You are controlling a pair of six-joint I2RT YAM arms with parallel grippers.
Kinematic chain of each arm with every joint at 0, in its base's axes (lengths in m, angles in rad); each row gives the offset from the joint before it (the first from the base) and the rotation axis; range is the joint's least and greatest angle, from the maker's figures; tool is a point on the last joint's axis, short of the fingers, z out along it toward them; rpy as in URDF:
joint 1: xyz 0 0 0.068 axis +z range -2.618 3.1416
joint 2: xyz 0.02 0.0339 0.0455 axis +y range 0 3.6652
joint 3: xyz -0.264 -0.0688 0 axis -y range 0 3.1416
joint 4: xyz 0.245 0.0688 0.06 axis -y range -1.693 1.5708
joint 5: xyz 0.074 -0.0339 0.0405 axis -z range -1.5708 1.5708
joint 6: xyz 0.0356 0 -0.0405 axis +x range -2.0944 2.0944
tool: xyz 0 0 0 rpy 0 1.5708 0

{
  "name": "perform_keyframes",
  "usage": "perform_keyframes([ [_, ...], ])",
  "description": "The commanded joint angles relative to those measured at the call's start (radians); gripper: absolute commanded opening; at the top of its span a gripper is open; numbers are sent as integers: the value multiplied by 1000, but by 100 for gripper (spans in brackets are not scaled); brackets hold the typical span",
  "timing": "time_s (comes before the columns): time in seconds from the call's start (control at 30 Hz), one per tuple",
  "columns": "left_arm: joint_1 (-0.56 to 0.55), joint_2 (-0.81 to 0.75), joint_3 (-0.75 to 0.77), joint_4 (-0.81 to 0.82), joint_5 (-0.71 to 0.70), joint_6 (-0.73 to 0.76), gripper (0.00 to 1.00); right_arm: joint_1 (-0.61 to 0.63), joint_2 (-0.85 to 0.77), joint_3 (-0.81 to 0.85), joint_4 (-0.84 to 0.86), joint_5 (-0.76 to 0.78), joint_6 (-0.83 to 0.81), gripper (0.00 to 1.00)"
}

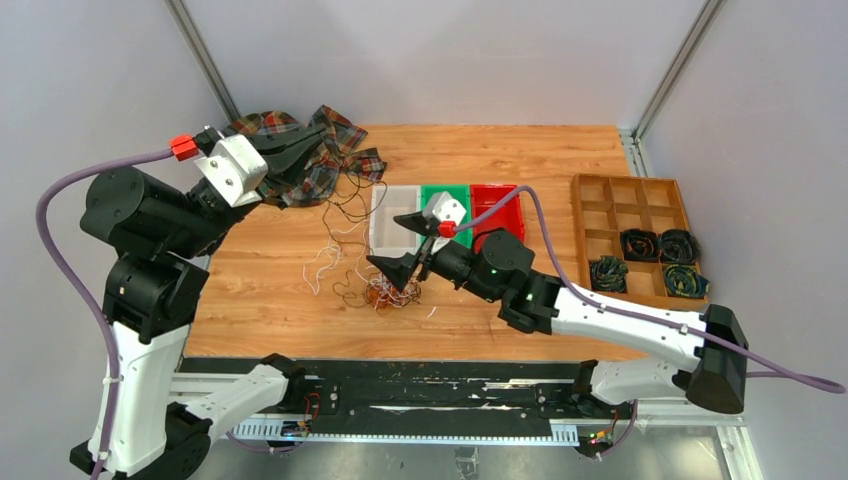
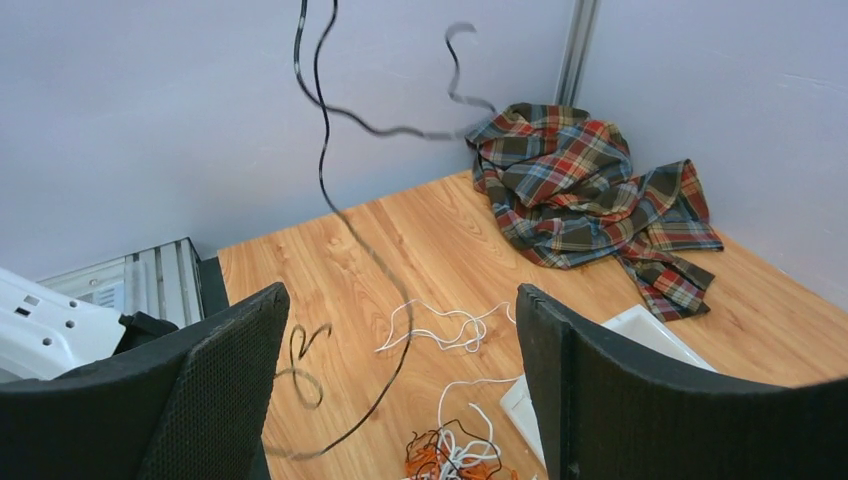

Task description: Untangle the cables

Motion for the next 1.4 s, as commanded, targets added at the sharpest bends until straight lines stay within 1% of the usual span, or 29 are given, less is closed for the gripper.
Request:
perform_keyframes([
  [0.0,-8,-16,-3,-15,14,-54,0,7,72,70,19,-44,-26,83],
  [0.2,-8,-26,-11,-37,18,-83,1,9,158,122,56,-35,-22,83],
  [0.27,-8,-31,-18,-36,20,-92,0,9,180,138,58,-27,-21,79],
  [0.3,-9,-33,-21,-34,20,-100,0,9,191,146,59,-23,-22,75],
  [0.33,-8,-35,-26,-32,19,-109,1,9,201,155,58,-10,-23,68],
  [0.4,-8,-38,-31,-29,19,-122,1,8,214,163,63,41,-24,52],
  [0.5,-8,-43,-42,-33,17,-132,0,7,212,147,98,91,-37,34],
  [0.53,-8,-46,-49,-34,11,-133,0,7,207,138,107,99,-40,26],
  [0.6,-8,-50,-69,-39,-24,-134,1,7,196,123,116,134,-47,8],
  [0.63,-8,-52,-81,-40,-51,-137,0,6,191,114,119,154,-47,6],
  [0.67,-8,-50,-96,-40,-83,-139,0,3,185,103,117,169,-48,11],
  [0.7,-8,-47,-110,-40,-117,-140,0,2,179,93,112,180,-47,19],
  [0.73,-8,-43,-125,-38,-144,-141,1,0,172,75,108,195,-45,31],
  [0.77,-8,-37,-139,-31,-166,-139,1,-1,159,44,111,217,-42,45],
  [0.8,-9,-31,-161,-11,-185,-142,0,-2,149,19,117,243,-36,52],
  [0.83,-8,-25,-169,2,-204,-152,0,-4,139,-11,127,267,-31,56],
  [0.9,-8,-3,-189,43,-230,-161,0,-12,120,-67,138,301,-20,59],
  [1.0,-8,34,-199,99,-281,-169,0,-26,86,-138,143,337,-9,61],
  [1.2,-8,97,-225,180,-333,-127,0,-77,11,-269,150,387,57,61],
  [1.3,-8,124,-234,193,-345,-109,0,-101,-20,-323,152,409,94,61],
  [1.37,-8,141,-241,204,-347,-104,1,-108,-37,-359,158,470,108,61],
])
